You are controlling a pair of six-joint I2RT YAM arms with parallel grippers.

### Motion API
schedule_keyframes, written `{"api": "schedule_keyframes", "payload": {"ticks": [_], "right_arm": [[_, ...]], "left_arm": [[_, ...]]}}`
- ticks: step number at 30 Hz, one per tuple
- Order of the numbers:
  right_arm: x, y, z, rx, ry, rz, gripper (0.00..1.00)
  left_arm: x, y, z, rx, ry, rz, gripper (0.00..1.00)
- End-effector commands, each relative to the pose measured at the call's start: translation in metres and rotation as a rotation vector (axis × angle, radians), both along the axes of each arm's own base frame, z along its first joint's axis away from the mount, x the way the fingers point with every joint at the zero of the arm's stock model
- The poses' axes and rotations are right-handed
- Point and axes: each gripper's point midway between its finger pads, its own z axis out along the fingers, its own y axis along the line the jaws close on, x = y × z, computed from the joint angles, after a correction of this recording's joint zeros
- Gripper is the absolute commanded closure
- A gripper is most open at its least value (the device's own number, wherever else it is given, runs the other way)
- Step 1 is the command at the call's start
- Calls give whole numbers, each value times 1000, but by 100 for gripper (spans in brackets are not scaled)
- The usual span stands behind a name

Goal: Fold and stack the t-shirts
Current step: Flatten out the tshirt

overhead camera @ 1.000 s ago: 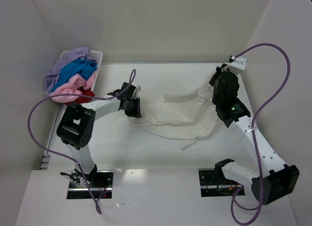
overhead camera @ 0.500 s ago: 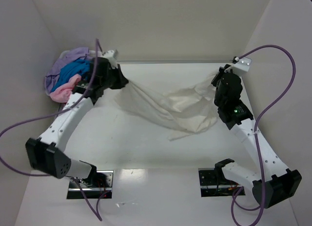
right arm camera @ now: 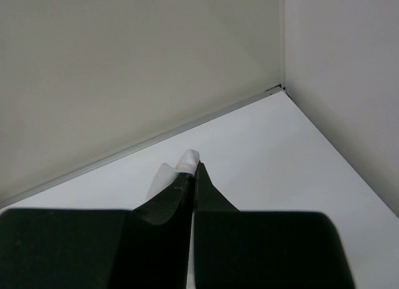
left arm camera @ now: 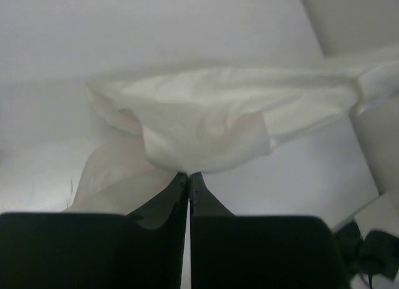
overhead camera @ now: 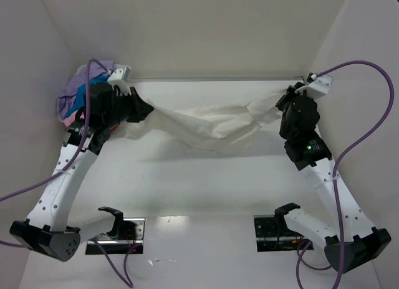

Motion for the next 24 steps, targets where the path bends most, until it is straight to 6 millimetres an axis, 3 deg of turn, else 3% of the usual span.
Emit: {"api": "schedule_keyframes", "payload": {"ticks": [1,3,5,6,7,8,13,16,17,24], "right_arm": [[-17,-12,39,60,-115,-37,100],[-18,-12,29,52,-92,-37,100],[-17,-12,24,57,-85,-37,100],[-16,-12,20,54,-76,-37,100],[-16,-11,20,64,-80,-37,100],[-16,-11,18,61,-71,-37,100],[-12,-6,12,71,-60,-17,100],[-9,-5,8,68,-50,-17,100],[-9,-5,8,68,-50,-17,100],[-8,-5,-2,43,-22,-18,100]], "left_arm": [[-48,-13,-59,-59,193,-96,95],[-76,-19,-78,-90,259,-148,87],[-99,-23,-97,-106,328,-192,71],[-109,-30,-95,-131,338,-235,64],[-114,-30,-93,-135,338,-244,55],[-121,-31,-96,-140,352,-248,36],[-99,-15,-116,-84,362,-109,7],[-73,-19,-135,-76,386,-82,5],[-64,-21,-153,-60,431,-69,5],[-11,-36,-208,58,486,-94,5]]}}
